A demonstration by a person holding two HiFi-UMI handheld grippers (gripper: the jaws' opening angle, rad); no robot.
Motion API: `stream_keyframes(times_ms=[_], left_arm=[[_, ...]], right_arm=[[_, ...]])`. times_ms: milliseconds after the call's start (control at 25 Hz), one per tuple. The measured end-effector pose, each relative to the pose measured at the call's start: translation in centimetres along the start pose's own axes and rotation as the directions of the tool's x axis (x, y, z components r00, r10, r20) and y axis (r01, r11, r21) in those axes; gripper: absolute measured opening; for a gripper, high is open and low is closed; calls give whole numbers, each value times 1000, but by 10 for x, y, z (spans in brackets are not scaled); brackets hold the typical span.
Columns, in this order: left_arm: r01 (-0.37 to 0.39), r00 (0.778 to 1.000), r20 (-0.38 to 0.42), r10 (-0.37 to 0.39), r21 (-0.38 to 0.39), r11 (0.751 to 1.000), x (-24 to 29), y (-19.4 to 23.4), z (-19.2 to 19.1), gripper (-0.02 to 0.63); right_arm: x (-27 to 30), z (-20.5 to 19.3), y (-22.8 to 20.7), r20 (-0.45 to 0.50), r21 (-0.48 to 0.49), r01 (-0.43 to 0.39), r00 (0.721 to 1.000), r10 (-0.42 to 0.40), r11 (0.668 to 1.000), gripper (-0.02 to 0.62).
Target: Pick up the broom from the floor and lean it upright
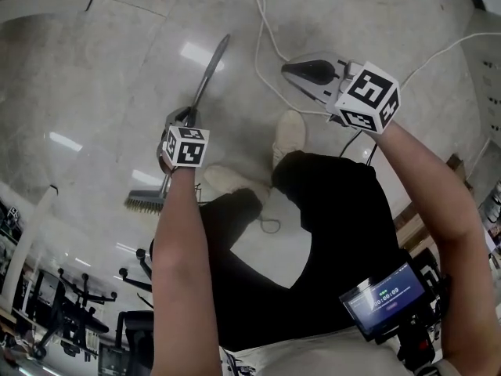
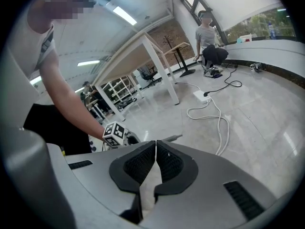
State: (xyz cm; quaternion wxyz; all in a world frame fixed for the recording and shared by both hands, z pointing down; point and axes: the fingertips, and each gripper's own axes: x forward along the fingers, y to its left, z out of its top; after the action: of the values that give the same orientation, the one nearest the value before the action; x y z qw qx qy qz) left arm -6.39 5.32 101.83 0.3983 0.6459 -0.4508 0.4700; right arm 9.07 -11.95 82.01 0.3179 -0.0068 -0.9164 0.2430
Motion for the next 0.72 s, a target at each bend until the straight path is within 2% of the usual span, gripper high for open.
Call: stream_keyframes(times_ms=[160,320,480,640,720], left_arm=[[-34,997,66,34,0,999,-50,6,5,74],[-75,985,152,78,-25,997,-145,-5,1,74],[-123,971,196,134,-66,990,-222,-13,-21,74],[-181,951,228,209,-137,974,-287,-9,-42,74],[-220,932,243,270,-213,952,-320,0,-50,74]], right_arm=[[-6,11,28,-17,6,-31,999,32,999,22],[-35,50,83,-50,-14,-68,996,67,998,21],[-48,86,123,-66,-26,-102,993,100,994,21],[-53,124,163,-81,-67,-148,987,142,987,21],[-56,143,181,-89,-87,-168,983,160,982,21]])
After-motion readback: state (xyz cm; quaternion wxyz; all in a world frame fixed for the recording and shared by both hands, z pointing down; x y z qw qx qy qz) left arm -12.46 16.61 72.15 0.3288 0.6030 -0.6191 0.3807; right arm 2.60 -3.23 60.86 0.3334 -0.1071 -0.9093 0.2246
